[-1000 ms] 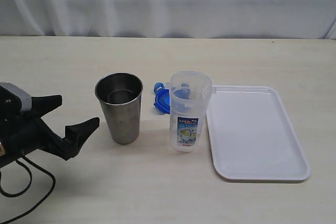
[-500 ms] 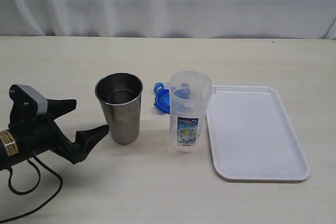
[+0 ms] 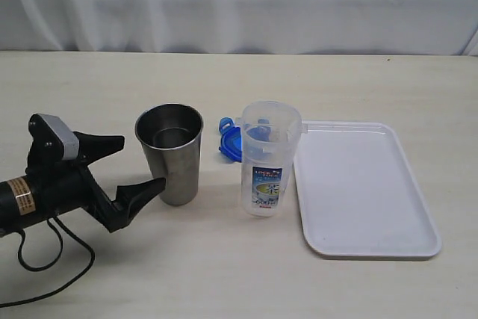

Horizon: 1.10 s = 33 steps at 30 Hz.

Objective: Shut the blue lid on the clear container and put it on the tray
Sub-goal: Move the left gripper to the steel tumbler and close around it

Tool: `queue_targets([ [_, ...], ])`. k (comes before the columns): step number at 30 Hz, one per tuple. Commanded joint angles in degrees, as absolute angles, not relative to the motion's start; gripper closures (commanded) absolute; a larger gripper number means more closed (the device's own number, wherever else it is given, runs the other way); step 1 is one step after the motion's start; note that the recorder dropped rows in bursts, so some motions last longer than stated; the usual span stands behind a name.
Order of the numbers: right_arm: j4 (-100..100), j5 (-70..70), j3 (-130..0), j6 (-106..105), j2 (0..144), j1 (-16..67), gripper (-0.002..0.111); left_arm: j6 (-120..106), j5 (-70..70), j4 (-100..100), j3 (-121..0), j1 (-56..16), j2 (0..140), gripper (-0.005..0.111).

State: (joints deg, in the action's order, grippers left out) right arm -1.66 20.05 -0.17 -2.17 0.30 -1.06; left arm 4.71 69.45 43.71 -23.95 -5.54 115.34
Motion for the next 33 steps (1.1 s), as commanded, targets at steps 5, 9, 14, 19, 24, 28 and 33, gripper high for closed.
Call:
queue_targets([
  [5,-1.74,19.75,0.00,-2.14,0.00,-1.23,0.104,5.43,69.96,49.16,-28.04,-6.03,116.69,0.006],
  [9,-1.74,19.75,0.00,-2.14,0.00,-1.23,0.104,6.81,69.96,51.43,-29.66,-6.03,116.69,0.006],
  [14,-1.74,19.75,0.00,-2.14,0.00,-1.23,0.104,8.09,69.96,51.64,-31.23,-6.14,116.83,0.006],
  [19,-1.74,19.75,0.00,-2.14,0.00,-1.23,0.104,8.85,69.96,51.50,-33.63,-9.06,118.59,0.006],
  [24,-1.74,19.75,0.00,-2.14,0.00,-1.23,0.104,8.85,69.96,51.31,-35.08,-10.18,119.47,0.006],
  [28,-1.74,19.75,0.00,-2.14,0.00,-1.23,0.104,8.85,69.96,50.37,-35.08,-10.18,119.46,0.006],
  [33,-1.74,19.75,0.00,-2.14,0.00,-1.23,0.104,9.07,69.96,50.37,-36.29,-10.77,119.46,0.006],
])
